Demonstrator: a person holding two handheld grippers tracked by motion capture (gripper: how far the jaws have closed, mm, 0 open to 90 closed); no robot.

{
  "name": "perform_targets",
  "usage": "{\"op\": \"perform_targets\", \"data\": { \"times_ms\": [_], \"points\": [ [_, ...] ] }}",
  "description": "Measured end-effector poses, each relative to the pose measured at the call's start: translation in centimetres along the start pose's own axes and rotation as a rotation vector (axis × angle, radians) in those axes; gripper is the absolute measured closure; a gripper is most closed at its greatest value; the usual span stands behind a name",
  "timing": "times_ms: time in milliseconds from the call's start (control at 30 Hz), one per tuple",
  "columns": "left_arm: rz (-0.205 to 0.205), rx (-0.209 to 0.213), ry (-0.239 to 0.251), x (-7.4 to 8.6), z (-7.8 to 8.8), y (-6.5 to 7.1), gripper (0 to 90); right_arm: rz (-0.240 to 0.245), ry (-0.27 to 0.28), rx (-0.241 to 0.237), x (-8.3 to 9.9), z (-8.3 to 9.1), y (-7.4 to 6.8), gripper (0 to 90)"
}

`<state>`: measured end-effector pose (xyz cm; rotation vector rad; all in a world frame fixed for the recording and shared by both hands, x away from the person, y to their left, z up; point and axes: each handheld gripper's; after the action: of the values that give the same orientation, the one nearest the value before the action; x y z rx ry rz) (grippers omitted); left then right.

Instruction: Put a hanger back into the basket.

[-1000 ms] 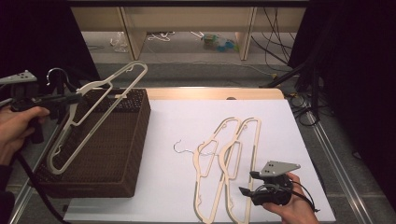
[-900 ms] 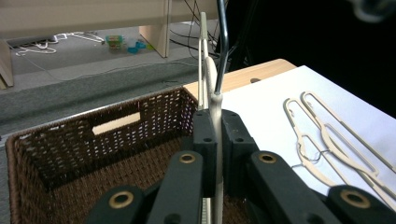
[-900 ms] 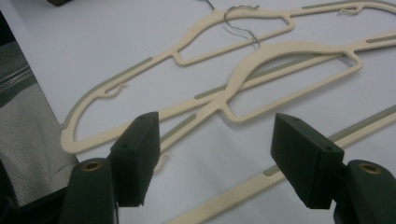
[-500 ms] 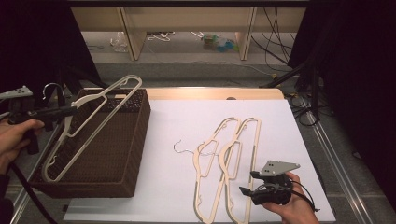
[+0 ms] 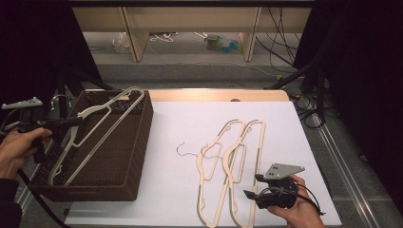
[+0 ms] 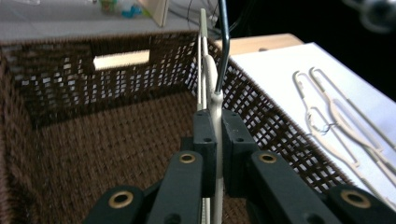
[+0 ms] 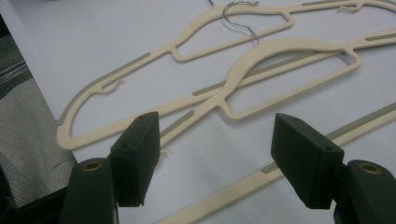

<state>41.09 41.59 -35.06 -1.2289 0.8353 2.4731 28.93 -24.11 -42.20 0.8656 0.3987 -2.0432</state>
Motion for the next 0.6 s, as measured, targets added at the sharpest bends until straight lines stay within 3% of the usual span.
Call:
{"op": "perform_targets", "data": {
  "times_ms": [100,233,367,533,600],
  "points": [
    [0.031,-0.002,-0.005,0.4,-0.9,-0.3,85.6,-0.001,-0.002,0.000,0.1,-0.1,0.1,34.1],
    [0.048,-0.038,-0.052,1.0,-2.3,-0.5,85.2,-0.006,0.004,0.005,0.2,-0.4,0.0,34.1],
    [0.072,-0.073,-0.063,1.7,-3.1,-0.7,83.7,-0.006,0.006,0.006,0.2,-0.3,0.0,34.1],
    [0.102,-0.140,-0.052,1.9,-2.7,-1.3,79.2,-0.006,0.006,0.006,0.2,-0.3,0.0,34.1],
    [0.152,-0.148,-0.038,2.0,-2.4,-1.3,74.4,-0.008,0.005,0.001,0.2,-0.3,0.0,34.1]
  ]
}}
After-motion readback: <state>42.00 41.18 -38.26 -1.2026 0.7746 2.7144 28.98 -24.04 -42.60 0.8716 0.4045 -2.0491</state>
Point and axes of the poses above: each handheld gripper's, and its own axes: z roughly backward along the jaws, x roughly out of its underside, y roughly to its right, and after that the axes turned 7 degrees about z, right-handed
